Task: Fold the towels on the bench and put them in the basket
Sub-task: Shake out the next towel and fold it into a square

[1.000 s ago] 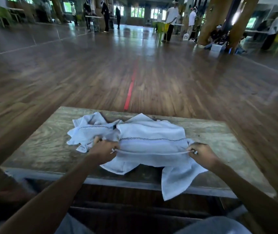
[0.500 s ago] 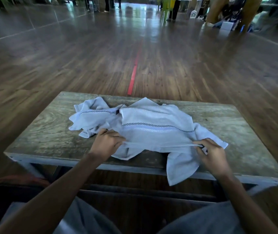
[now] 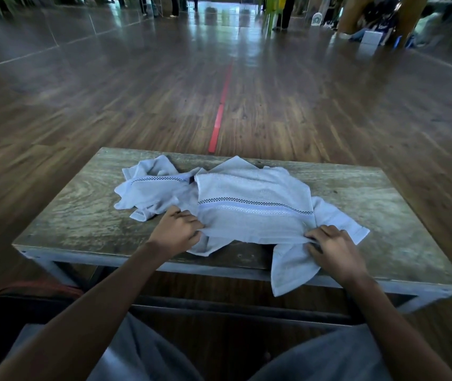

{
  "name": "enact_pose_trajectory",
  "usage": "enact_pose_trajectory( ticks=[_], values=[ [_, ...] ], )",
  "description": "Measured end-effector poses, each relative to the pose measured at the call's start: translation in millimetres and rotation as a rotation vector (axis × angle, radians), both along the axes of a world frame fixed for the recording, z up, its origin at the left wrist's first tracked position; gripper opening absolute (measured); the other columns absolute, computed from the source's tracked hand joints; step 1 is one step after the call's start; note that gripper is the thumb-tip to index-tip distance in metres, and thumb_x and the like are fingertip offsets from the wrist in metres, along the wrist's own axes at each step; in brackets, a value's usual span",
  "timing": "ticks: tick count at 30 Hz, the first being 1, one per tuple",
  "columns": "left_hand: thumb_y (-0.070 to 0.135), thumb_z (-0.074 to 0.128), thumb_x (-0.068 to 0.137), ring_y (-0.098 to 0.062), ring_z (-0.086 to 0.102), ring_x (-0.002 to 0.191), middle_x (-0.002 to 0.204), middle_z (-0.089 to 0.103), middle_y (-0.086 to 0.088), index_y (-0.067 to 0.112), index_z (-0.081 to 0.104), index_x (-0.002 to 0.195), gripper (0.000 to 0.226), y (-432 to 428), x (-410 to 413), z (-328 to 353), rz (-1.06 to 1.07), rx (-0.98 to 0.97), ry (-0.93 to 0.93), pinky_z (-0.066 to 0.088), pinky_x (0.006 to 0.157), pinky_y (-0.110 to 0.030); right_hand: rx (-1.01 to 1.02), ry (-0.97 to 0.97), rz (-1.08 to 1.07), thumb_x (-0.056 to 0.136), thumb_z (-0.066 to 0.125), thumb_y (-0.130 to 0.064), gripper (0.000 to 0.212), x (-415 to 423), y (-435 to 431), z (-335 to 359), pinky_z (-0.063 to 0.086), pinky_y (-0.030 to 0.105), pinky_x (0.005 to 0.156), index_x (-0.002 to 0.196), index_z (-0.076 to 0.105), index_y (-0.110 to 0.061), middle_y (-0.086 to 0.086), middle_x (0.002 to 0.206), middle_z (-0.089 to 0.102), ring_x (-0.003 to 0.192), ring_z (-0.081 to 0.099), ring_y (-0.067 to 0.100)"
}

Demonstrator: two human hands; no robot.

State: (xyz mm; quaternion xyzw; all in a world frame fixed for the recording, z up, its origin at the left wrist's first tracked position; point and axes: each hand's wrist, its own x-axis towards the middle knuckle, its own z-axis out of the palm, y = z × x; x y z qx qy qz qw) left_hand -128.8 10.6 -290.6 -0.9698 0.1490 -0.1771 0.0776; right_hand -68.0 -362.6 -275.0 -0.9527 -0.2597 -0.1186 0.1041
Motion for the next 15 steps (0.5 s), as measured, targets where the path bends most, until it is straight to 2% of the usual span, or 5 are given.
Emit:
enact_pose_trajectory(
  ticks=[4,7,9,11,15],
  values=[
    [0.020,0.044,0.070,-0.022,0.058,0.059,0.062,0.061,-0.002,0.012,0.064,0.072,0.022,-3,-3,11,0.000,0.049,-0.080,0.031,0.066,-0.034,0.009,-0.048,-0.026,0.081,0.067,-0.018,0.009,-5,2,8,0.042,0.036,0.072,0.090,0.067,-0.015,0.000,0.084,0.066,0.083,0.061,0.025],
    [0.014,0.041,0.075,-0.025,0.055,0.060,0.063,0.057,-0.006,0.009,0.056,0.078,0.017,-1,-6,32,-0.010,0.100,-0.208,0.033,0.065,-0.035,-0.037,-0.097,-0.007,0.084,0.049,-0.022,0.018,-10,2,25,0.043,0.035,0.065,0.089,0.064,-0.013,0.003,0.076,0.065,0.075,0.062,0.027],
    [0.013,0.045,0.082,-0.026,0.054,0.065,0.068,0.056,-0.007,0.013,0.046,0.086,0.004,2,-8,53,-0.052,0.126,-0.313,0.039,0.067,-0.036,-0.032,-0.114,-0.032,0.084,0.055,-0.008,0.016,-7,2,47,0.039,0.033,0.064,0.097,0.063,-0.008,0.011,0.082,0.066,0.078,0.062,0.034],
    [0.018,0.049,0.088,-0.024,0.055,0.067,0.072,0.056,-0.005,0.014,0.043,0.091,0.008,5,-6,83,-0.111,0.194,-0.402,0.043,0.067,-0.034,-0.020,-0.074,-0.060,0.083,0.058,0.002,0.022,0,2,79,0.038,0.033,0.066,0.105,0.061,-0.003,0.016,0.094,0.064,0.088,0.060,0.038],
    [0.024,0.043,0.091,-0.023,0.052,0.066,0.067,0.054,-0.004,0.015,0.044,0.084,0.012,15,2,158,-0.205,0.290,-0.498,0.032,0.068,-0.031,-0.097,-0.158,0.023,0.074,0.060,0.008,0.024,21,2,161,0.044,0.035,0.070,0.095,0.059,-0.004,0.015,0.089,0.060,0.087,0.058,0.036]
  ],
)
